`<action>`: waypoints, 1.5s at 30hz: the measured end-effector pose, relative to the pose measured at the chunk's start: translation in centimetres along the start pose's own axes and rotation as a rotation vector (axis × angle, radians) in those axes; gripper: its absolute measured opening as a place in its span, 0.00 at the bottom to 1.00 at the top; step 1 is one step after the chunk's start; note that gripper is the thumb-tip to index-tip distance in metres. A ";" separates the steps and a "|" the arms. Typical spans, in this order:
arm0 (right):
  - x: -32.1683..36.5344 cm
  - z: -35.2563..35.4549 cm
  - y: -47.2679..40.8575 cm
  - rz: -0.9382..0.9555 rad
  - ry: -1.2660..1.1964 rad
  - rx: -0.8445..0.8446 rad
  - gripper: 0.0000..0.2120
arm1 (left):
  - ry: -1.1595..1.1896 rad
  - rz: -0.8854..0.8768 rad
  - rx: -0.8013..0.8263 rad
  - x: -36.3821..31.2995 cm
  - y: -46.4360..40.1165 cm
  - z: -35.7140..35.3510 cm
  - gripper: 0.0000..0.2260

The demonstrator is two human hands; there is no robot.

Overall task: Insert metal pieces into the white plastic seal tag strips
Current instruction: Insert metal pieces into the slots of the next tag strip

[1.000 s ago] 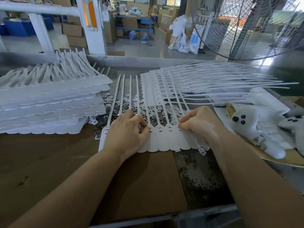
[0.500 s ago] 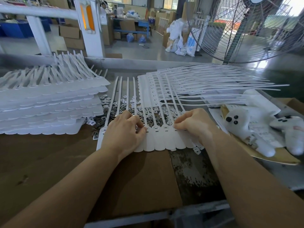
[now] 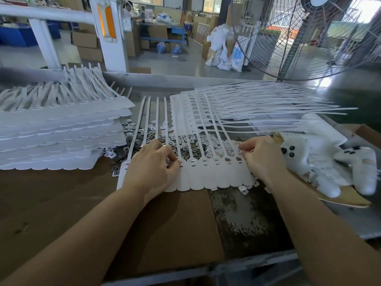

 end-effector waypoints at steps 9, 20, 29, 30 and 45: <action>0.9 -0.6 -0.5 0.073 0.247 0.055 0.11 | 0.005 -0.007 -0.008 0.0 -0.1 0.0 0.11; 0.6 -0.5 -0.6 0.125 0.162 -0.050 0.09 | 0.010 -0.004 -0.013 0.2 0.0 -0.1 0.10; 1.1 0.0 0.0 0.136 0.018 -0.071 0.11 | 0.006 -0.012 -0.009 0.2 0.0 -0.1 0.11; 1.1 -0.2 0.1 0.135 0.014 -0.057 0.11 | 0.005 -0.013 -0.007 0.2 0.0 -0.1 0.11; -0.6 0.0 1.4 -0.059 -0.425 0.045 0.11 | -0.004 -0.004 0.010 0.1 0.0 0.0 0.10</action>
Point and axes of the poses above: each hand's wrist, its own y-axis away from the middle knuckle, its own z-axis out of the back of the hand, x = y × z, the point moved 4 cm from there along -y, towards the middle knuckle, and after that the axes turned 5 degrees about -y, right-handed, at the moved point
